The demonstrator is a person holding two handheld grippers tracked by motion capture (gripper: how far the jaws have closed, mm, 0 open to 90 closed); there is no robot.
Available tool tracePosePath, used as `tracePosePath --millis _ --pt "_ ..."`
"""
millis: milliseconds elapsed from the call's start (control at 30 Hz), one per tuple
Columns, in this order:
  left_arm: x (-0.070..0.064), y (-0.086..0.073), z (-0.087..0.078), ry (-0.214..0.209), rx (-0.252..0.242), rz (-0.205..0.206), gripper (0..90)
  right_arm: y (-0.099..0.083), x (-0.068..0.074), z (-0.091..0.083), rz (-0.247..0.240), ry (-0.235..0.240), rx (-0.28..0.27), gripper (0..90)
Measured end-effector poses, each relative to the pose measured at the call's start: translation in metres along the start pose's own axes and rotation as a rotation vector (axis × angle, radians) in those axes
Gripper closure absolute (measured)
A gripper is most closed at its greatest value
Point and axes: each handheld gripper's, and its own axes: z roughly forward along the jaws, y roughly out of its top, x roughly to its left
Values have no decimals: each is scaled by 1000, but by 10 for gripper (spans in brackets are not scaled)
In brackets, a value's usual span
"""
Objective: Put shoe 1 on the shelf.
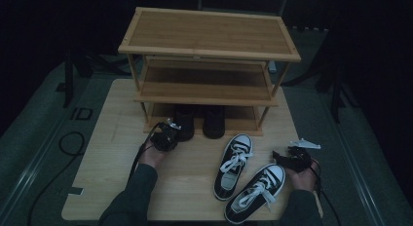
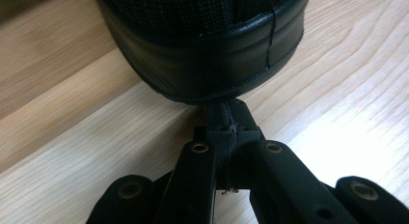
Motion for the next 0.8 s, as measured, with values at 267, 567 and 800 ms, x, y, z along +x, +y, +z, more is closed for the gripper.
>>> tracePosePath --millis 267,567,800 --pt "-8 13 11 -20 11 15 900 0 0 0 0 0 0 259" --pt "-17 26 17 -34 17 41 900 0 0 0 0 0 0 258" --pt "-17 26 14 -33 22 65 898 0 0 0 0 1 0 258"
